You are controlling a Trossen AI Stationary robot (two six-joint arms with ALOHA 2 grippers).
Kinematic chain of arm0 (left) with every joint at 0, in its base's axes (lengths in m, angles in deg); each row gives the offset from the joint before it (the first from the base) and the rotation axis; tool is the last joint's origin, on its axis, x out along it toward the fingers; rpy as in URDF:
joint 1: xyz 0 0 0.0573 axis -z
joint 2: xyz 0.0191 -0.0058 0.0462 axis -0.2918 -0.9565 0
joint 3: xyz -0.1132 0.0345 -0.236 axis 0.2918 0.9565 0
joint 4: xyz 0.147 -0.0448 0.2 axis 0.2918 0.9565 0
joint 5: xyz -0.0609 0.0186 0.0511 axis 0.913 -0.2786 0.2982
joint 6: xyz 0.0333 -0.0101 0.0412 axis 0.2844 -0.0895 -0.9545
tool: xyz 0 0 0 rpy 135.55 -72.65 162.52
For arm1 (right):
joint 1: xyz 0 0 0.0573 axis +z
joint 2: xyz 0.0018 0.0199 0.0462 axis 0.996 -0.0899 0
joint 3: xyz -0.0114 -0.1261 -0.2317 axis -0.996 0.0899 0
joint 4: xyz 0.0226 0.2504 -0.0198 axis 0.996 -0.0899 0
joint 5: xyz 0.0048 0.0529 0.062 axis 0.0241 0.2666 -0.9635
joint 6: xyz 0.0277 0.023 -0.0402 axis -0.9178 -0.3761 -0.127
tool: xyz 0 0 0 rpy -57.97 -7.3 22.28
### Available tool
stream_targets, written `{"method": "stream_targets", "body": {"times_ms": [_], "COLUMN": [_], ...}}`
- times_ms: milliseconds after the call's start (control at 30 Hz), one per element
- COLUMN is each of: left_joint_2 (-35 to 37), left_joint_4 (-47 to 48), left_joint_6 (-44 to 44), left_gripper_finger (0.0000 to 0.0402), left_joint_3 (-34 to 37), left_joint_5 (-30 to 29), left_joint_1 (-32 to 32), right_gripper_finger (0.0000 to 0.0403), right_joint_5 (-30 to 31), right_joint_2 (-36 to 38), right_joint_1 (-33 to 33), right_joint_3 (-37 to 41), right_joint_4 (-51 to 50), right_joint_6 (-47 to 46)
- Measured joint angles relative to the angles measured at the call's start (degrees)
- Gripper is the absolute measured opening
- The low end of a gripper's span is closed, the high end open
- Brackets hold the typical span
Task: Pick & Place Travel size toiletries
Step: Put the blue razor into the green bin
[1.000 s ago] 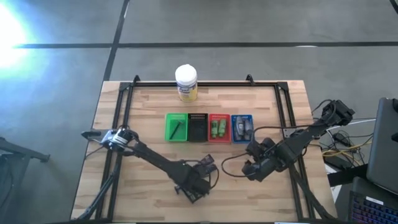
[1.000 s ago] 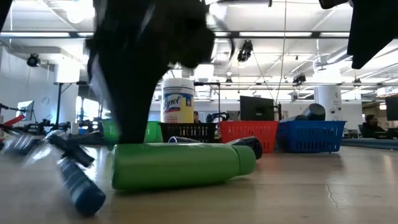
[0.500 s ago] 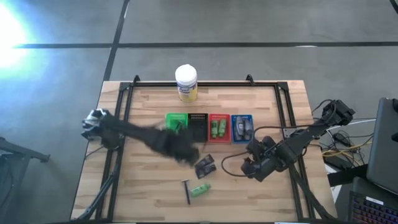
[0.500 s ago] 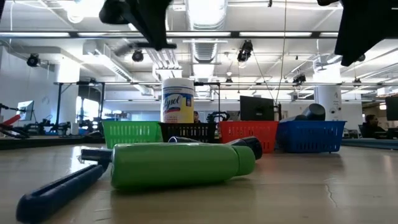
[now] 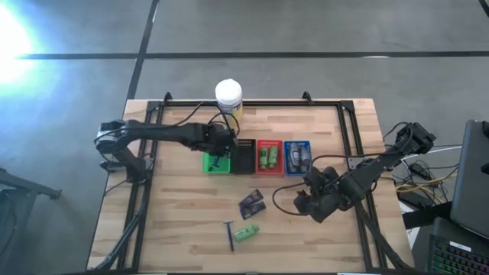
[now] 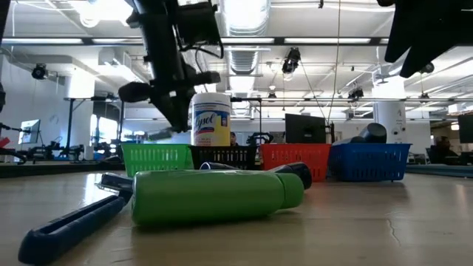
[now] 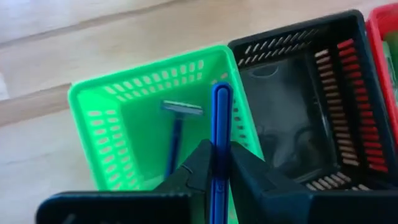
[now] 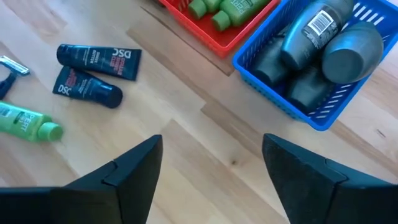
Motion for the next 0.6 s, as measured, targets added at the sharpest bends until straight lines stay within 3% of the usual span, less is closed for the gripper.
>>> {"method": "stream_targets", "body": {"times_ms": [267,600], "left_joint_2": [0.0,2.3], "left_joint_4": [-1.6,-0.7], "left_joint_6": [3.5,0.4], "left_gripper_finger": [0.0079,0.0187], "left_joint_3": [3.0,2.6], "left_joint_5": [-5.3,-1.7], "left_joint_1": [-0.2,2.9], "right_gripper_finger": [0.0286,0.0287], "right_joint_5": [0.1,0.0], "right_joint_2": [0.0,0.0], "right_joint_1": [0.0,0.0], "right_joint_3": [0.0,0.0], "right_joint_4": [0.1,0.1], "right_joint_6": [-0.8,-0.6]}}
